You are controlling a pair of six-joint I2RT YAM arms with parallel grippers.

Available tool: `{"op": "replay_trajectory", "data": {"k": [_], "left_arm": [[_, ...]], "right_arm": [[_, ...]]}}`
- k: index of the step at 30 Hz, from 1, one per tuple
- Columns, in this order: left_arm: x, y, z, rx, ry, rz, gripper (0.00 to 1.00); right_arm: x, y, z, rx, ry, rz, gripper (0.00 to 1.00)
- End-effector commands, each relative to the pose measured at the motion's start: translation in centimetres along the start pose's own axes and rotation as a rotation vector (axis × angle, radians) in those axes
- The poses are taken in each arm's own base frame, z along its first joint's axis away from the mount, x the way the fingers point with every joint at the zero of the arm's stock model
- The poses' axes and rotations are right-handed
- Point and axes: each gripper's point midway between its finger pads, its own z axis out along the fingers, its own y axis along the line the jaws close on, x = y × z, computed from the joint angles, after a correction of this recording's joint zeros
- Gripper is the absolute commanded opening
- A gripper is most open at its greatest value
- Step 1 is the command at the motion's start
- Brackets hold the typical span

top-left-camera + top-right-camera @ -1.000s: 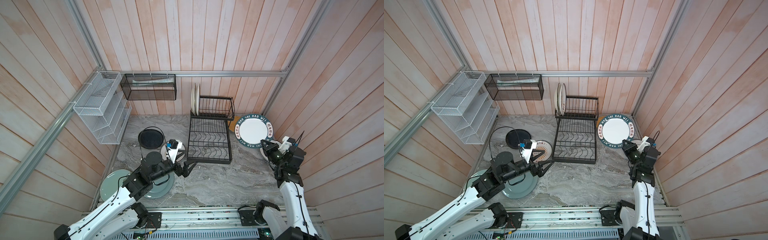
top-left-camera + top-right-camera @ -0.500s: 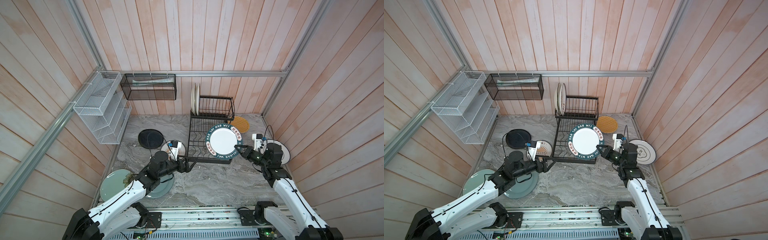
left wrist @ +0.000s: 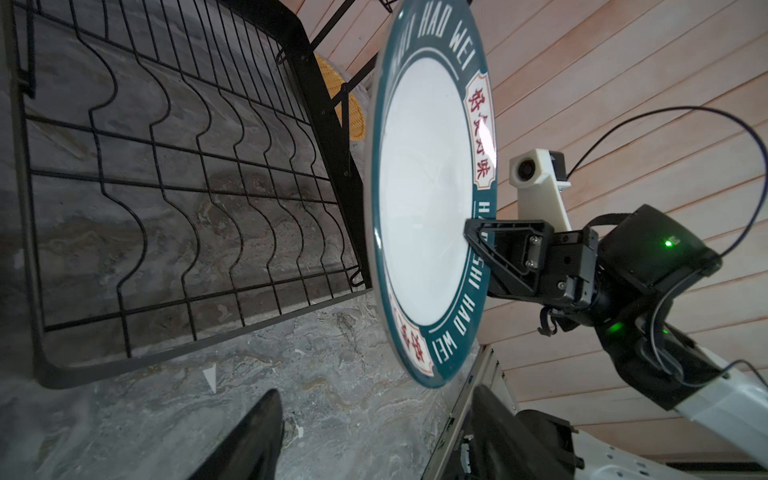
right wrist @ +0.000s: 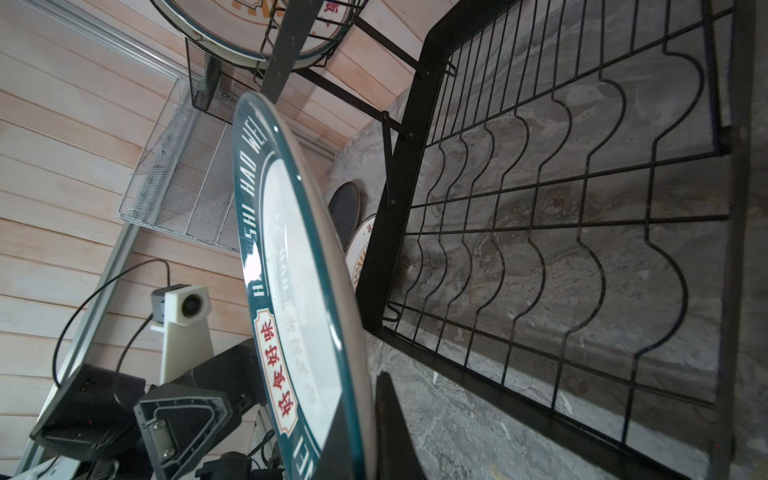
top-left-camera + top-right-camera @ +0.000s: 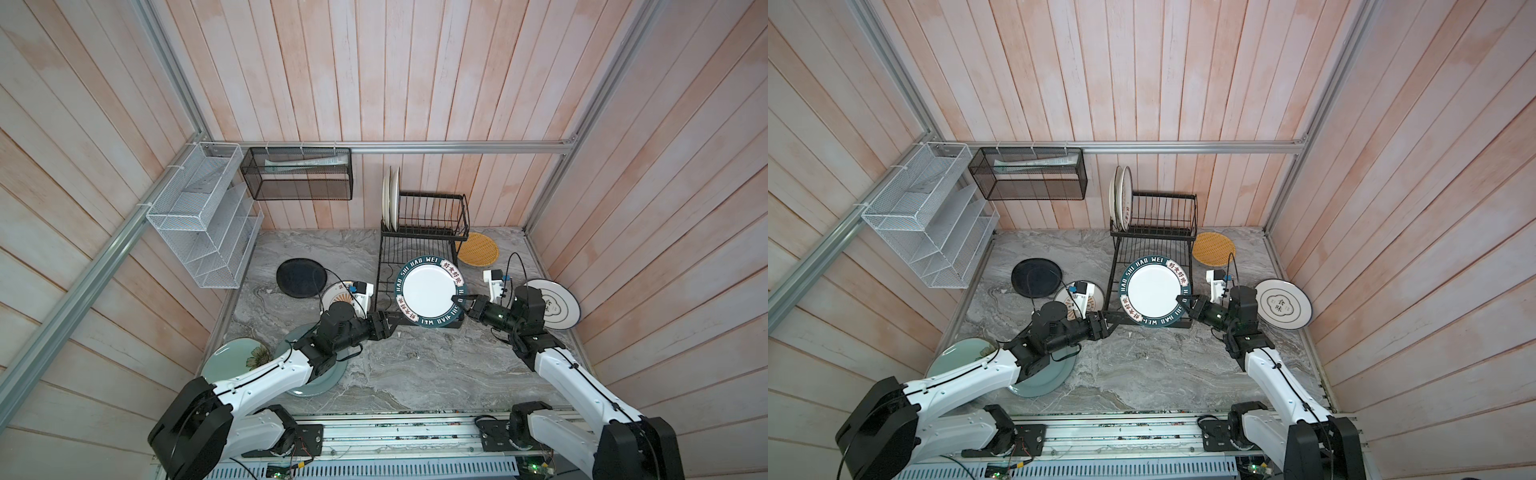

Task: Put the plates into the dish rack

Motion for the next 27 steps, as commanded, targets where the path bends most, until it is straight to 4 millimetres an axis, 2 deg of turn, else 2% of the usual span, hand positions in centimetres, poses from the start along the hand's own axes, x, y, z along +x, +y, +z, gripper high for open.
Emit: {"op": "replay_trajectory", "data": {"k": [1, 5, 8, 16, 19, 21, 23, 27], "left_arm": [[-2.6, -2.1, 1.1, 0.041, -0.117, -0.027, 0.65], [-2.7, -2.6, 2.4, 0.064, -0.166, -0.045, 0.56], [-3.1, -2.5, 3.1, 0.076, -0.207, -0.074, 0.40], [-4.1, -3.1, 4.2, 0.109, -0.319, -0.146, 0.32], [-3.8, -2.8, 4.8, 0.110, -0.331, -0.173, 0.22], [-3.7, -2.3, 4.8, 0.118, -0.347, -0.211, 0.17], [-3.7, -2.5, 4.3, 0.156, -0.369, -0.235, 0.01], [-3.8, -3.3, 3.4, 0.188, -0.389, -0.249, 0.00]], "right_arm": [[-0.6, 1.9, -0.2, -0.076, -0.024, -0.032, 0.00], [-0.3, 1.8, -0.1, -0.087, -0.017, -0.012, 0.00], [-0.2, 1.8, -0.1, -0.094, -0.008, -0.004, 0.00], [-0.1, 2.0, -0.1, -0.105, -0.005, 0.002, 0.00], [-0.1, 2.0, -0.1, -0.107, -0.004, 0.004, 0.00], [0.0, 1.9, -0.1, -0.106, -0.001, 0.004, 0.00], [0.2, 1.9, -0.1, -0.107, 0.004, 0.005, 0.00], [0.3, 1.9, -0.3, -0.103, 0.002, -0.019, 0.00]]}}
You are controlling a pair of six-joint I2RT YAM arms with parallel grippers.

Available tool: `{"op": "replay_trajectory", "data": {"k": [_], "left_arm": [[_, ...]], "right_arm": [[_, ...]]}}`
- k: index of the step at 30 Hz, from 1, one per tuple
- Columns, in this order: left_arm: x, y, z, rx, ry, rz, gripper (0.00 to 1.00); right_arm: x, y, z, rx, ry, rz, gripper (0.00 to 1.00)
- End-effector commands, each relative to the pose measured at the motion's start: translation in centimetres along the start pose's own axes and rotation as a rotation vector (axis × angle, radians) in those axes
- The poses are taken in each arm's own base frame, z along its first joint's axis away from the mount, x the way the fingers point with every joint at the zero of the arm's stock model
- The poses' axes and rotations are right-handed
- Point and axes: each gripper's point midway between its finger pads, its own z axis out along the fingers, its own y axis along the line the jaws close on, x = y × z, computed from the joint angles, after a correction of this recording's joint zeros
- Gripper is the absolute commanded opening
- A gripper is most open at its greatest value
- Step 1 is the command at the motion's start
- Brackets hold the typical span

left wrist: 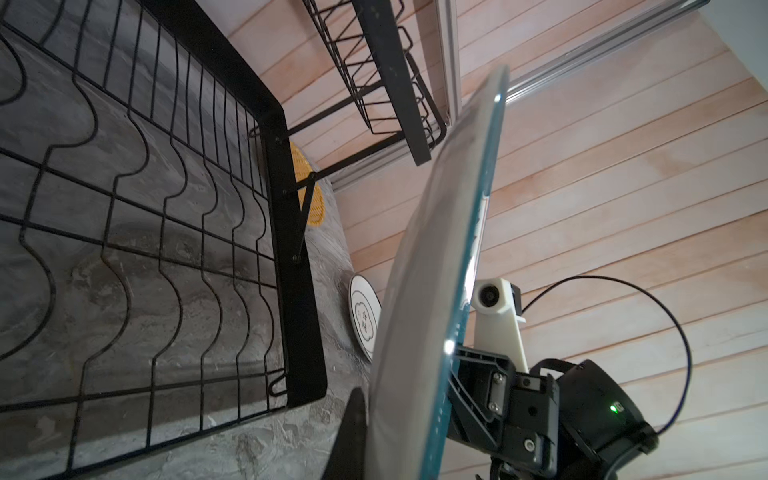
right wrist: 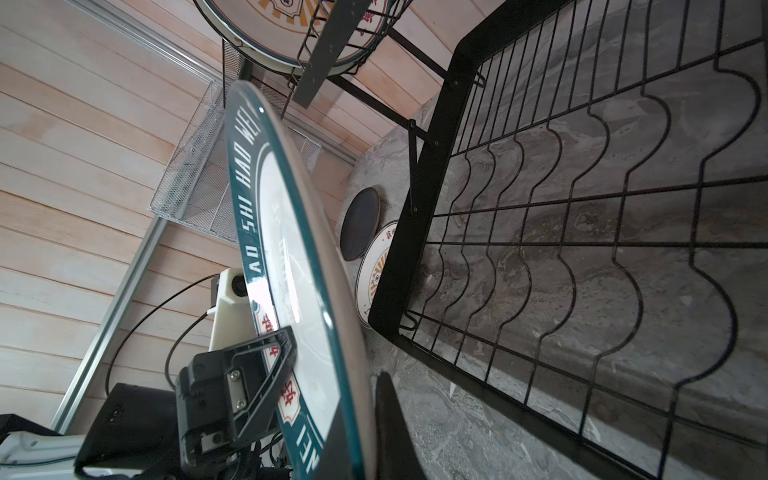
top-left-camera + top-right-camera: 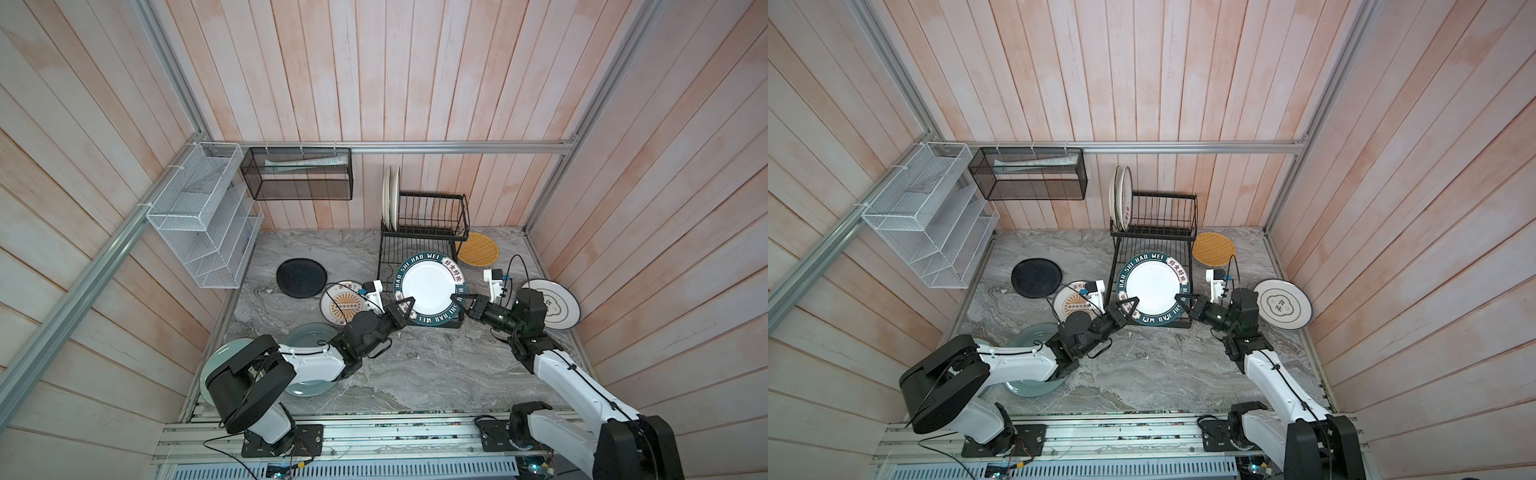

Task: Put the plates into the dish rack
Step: 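Grasp the green-rimmed plate rim with the left gripper while the right gripper holds, then lift the green-rimmed plate over the rack with the left gripper while the right gripper releases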

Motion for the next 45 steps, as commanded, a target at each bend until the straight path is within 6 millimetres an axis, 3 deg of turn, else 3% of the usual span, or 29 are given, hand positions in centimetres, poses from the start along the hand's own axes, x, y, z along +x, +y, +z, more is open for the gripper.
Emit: {"op": "replay_trajectory", "data": {"k": [1, 4, 11, 16, 17, 20, 24, 30, 35, 40, 45], "left_arm": [[-1.1, -2.1, -0.9, 0.075, -0.065, -0.002, 0.00], [-1.0, -2.6, -1.7, 0.038, -0.063, 0.021, 0.00], [-1.9, -2.4, -3.8, -0.059, -0.099, 0.052, 0.00], [-3.2, -1.3, -6.5, -0.128, -0.149, 0.066, 0.00], [-2.4, -1.8, -7.0, -0.130, -0.127, 0.079, 0.00], [-3.0, -2.1, -8.7, -0.156, -0.142, 0.119, 0.00], [-3.9, -3.4, -10.7, -0.201, -0.159, 0.200, 0.00], [-5.6, -8.1, -11.4, -0.219, -0.181, 0.357, 0.00], [-6.6, -13.4, -10.0, -0.255, -0.223, 0.522, 0.00], [-7.7, -20.4, -7.6, -0.253, -0.302, 0.682, 0.00], [-10.1, -24.5, -5.1, -0.364, -0.455, 0.807, 0.00]], "right_arm": [[0.2, 1.0, -0.3, -0.034, 0.007, 0.001, 0.00], [0.1, 1.2, -0.5, -0.037, -0.002, -0.028, 0.04], [0.1, 1.6, -0.7, -0.046, -0.012, -0.075, 0.58], [0.2, 1.3, -0.9, -0.037, -0.024, -0.086, 0.80], [0.1, 1.0, -0.9, -0.026, -0.031, -0.079, 0.84], [0.1, 0.4, -1.0, -0.009, -0.056, -0.071, 0.95], [0.2, -0.6, -0.8, 0.025, -0.062, -0.070, 0.98], [0.8, -0.8, -0.7, 0.013, -0.080, -0.110, 0.98], [1.5, 0.3, -0.2, 0.008, -0.103, -0.199, 0.98], [1.6, 0.7, -0.7, 0.014, -0.150, -0.237, 0.98], [1.4, -0.1, -1.4, 0.036, -0.217, -0.237, 0.98]]}}
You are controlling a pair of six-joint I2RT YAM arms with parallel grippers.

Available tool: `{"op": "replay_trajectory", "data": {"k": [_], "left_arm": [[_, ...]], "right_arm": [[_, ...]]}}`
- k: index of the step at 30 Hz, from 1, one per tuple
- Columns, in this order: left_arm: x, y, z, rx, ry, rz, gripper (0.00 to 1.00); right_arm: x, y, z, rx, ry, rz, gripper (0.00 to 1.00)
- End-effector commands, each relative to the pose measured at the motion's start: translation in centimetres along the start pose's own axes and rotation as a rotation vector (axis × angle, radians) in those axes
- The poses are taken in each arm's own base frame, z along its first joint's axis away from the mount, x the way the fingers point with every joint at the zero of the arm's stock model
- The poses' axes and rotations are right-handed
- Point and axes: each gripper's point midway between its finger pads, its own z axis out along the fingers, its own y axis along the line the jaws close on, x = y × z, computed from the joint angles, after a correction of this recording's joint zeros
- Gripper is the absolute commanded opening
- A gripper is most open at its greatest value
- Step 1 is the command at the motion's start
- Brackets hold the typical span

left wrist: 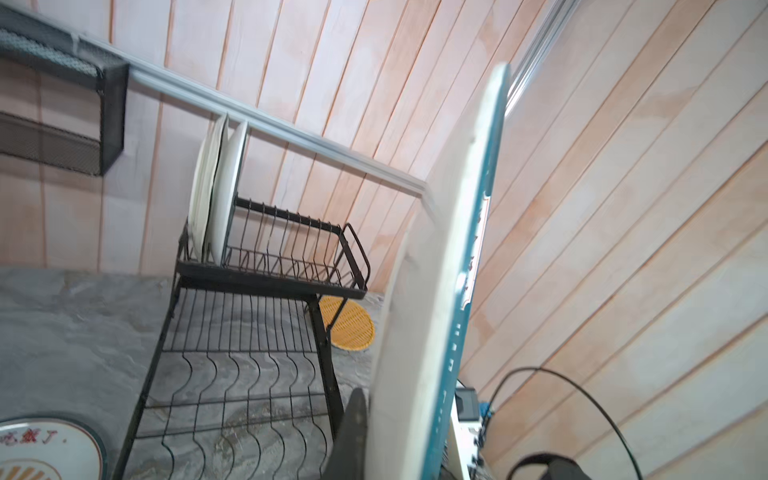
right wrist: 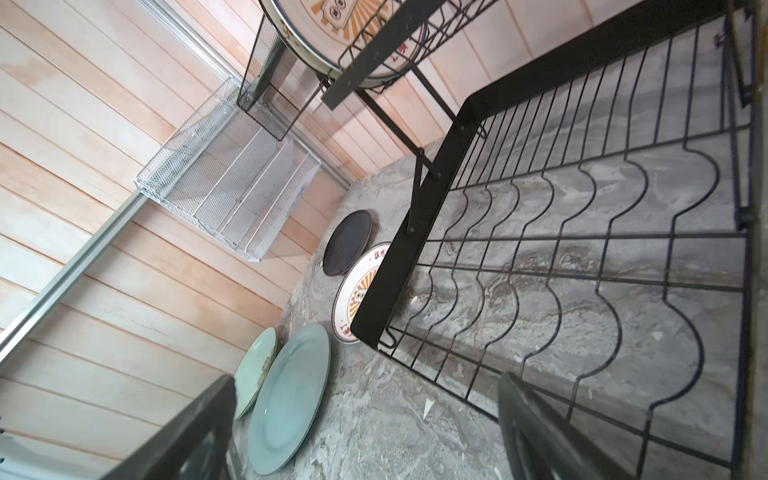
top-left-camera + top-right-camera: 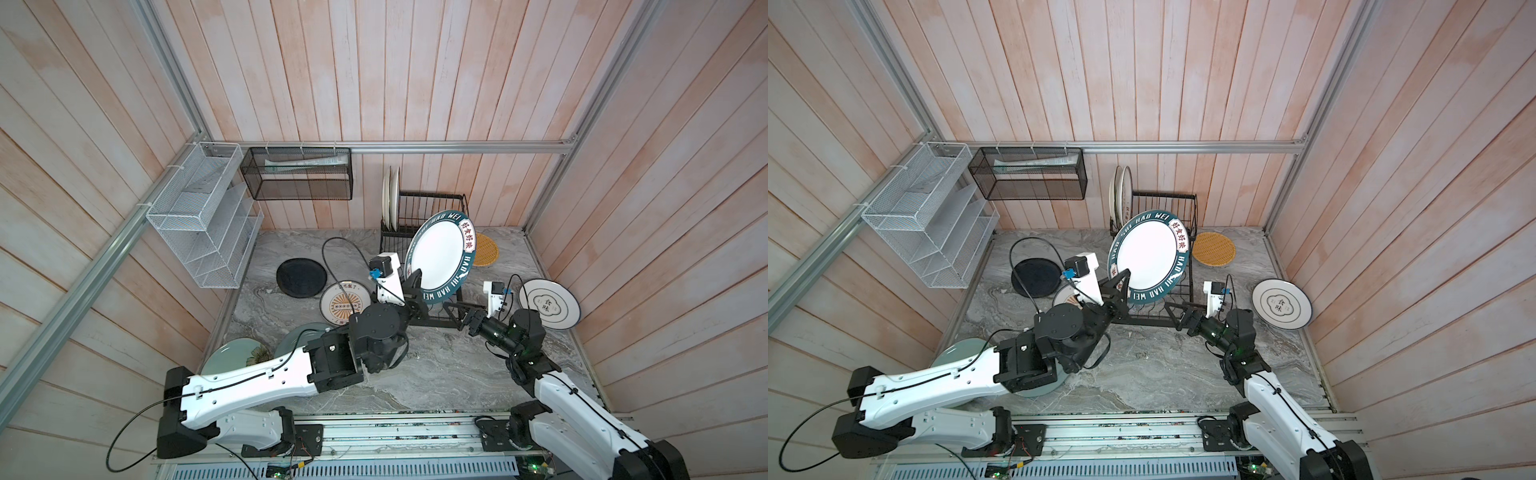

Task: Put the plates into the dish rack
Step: 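Lift the green-rimmed plate over the rack with the left gripper while the right gripper releases, then lower the green-rimmed plate into the rack slot beside the other plates with the left gripper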

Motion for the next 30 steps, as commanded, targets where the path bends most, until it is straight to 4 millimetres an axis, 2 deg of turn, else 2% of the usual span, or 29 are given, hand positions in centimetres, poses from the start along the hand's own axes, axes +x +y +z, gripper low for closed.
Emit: {"op": "replay_trajectory", "data": {"k": [1, 6, 7, 14, 18, 30], "left_arm": [[-4.2, -0.1, 1.3, -0.158, -0.139, 0.123, 0.00], [-6.7, -1.6, 3.9, -0.297, -0.251, 0.267, 0.00], [-6.6, -1.8, 4.8, -0.318, -0.249, 0.292, 0.00], [-7.2, -0.3, 10.5, -0.412, -0.208, 0.375, 0.00], [-6.9, 0.9, 12.8, -0.465, -0.200, 0.435, 0.00], [-4.7, 5.0, 18.0, -0.555, -0.144, 0.515, 0.00]], "right_arm": [[-0.6, -0.4, -0.3, 0.022, -0.063, -0.036, 0.98], [-0.5, 0.1, -0.5, 0.000, -0.072, -0.069, 0.98], [-0.5, 0.1, -0.5, -0.005, -0.075, -0.071, 0.98], [-0.1, 0.1, -0.2, -0.008, -0.069, -0.083, 0.98], [0.2, 0.1, 0.1, -0.012, -0.053, -0.079, 0.98], [0.8, 0.1, 0.5, -0.020, -0.035, -0.080, 0.98]]}}
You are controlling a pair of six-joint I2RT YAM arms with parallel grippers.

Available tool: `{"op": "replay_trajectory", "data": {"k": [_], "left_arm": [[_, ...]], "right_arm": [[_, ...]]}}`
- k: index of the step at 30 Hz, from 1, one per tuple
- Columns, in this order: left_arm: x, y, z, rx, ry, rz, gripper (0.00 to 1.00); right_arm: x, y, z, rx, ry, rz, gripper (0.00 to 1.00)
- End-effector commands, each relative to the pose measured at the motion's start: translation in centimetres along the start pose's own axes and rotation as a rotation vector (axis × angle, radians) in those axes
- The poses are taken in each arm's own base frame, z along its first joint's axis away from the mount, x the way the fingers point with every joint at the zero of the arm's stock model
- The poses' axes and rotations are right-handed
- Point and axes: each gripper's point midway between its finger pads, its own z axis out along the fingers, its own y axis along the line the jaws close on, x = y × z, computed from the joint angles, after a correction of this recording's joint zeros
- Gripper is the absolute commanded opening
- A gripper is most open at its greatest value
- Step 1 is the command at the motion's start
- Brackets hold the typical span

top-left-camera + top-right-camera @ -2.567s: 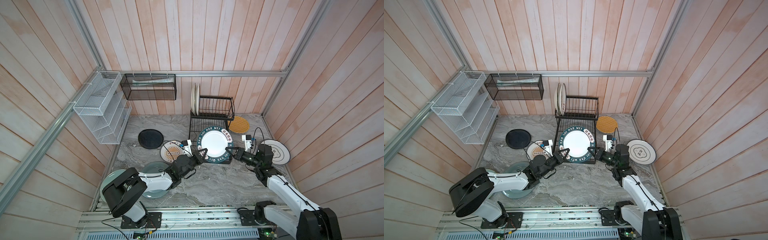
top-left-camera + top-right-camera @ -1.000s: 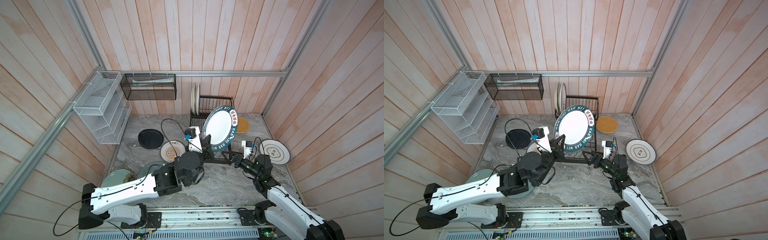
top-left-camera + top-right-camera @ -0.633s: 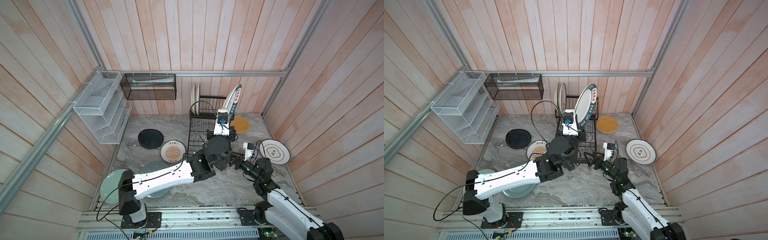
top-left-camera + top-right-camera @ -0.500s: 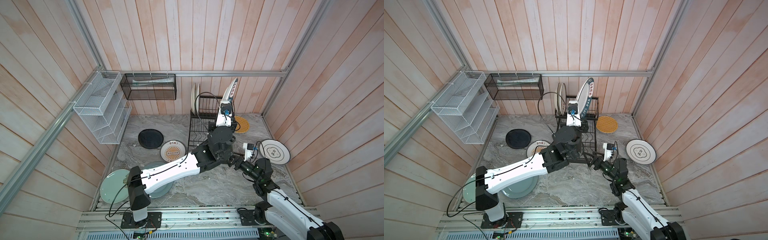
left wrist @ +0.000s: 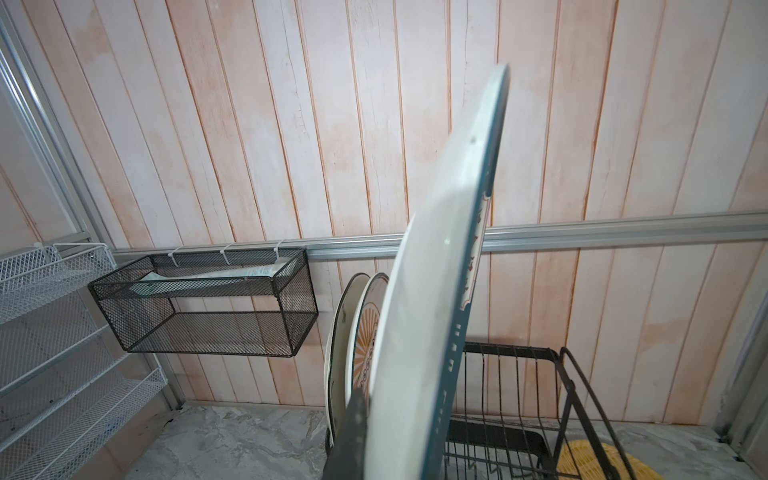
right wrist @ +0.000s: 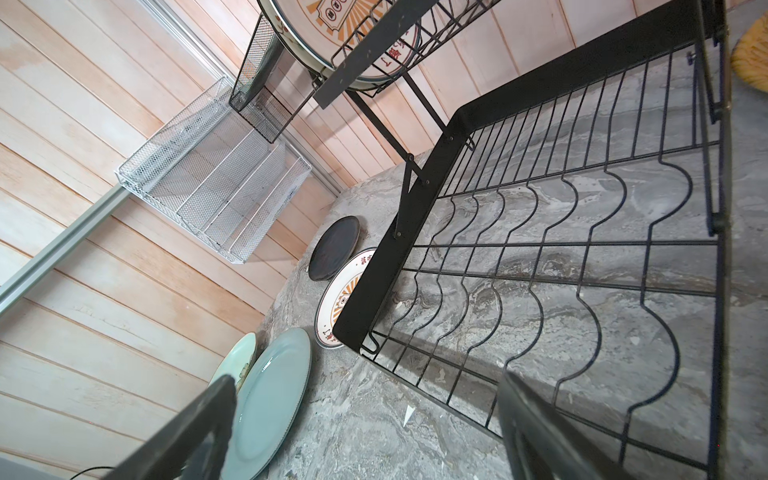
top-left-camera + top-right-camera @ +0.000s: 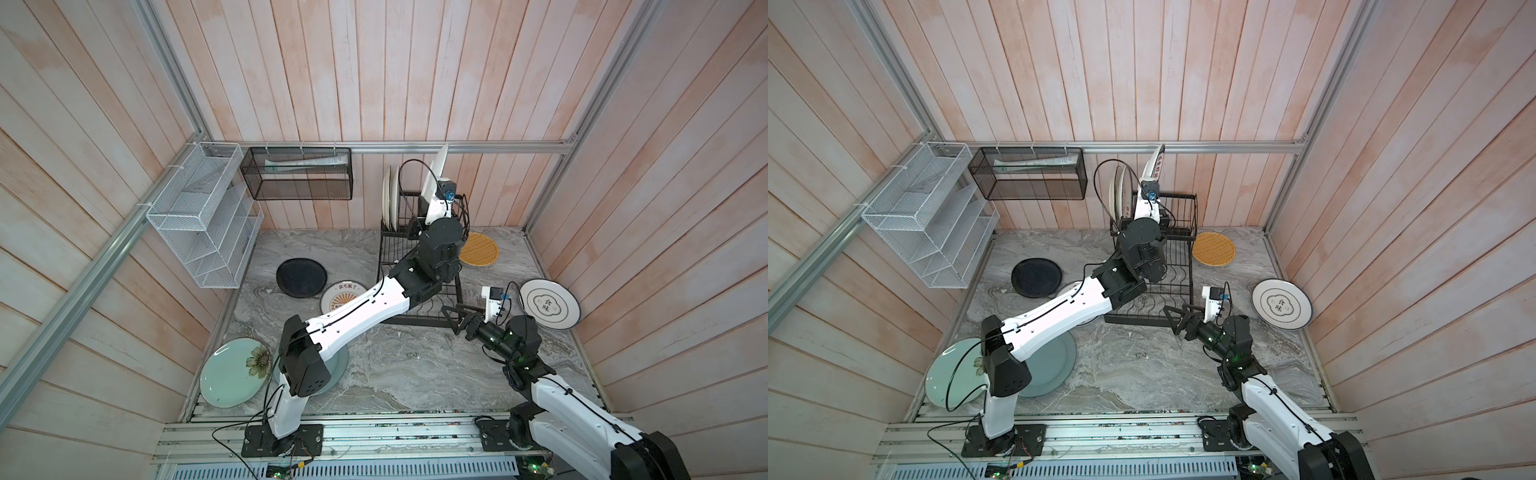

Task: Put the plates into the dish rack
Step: 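Lower the green-rimmed plate into the rack slot beside the other plates with the left gripper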

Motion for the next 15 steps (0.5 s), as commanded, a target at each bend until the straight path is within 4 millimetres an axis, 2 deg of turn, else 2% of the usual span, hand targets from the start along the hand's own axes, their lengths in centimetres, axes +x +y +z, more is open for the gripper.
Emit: {"op": "replay_trajectory", "data": {"k": [1, 2, 4, 15], "left_arm": [[-0.5, -0.1, 1.2, 0.009, -0.004, -0.015, 0.00], [0.2, 0.8, 2.8, -0.021, 0.008, -0.006, 0.00], [1.1, 0.9, 3.9, -0.032, 0.035, 0.001, 0.00], [5.5, 0.9, 8.0, -0.047, 0.120, 0.026, 0.00]], "right_arm": [[-0.2, 0.5, 0.1, -0.023, -0.018, -0.030, 0.98], [-0.1, 0.6, 0.2, -0.026, -0.013, -0.031, 0.98], [0.1, 0.9, 0.4, -0.039, -0.006, -0.040, 0.98], [1.0, 1.0, 1.3, -0.045, 0.036, -0.045, 0.98]]}}
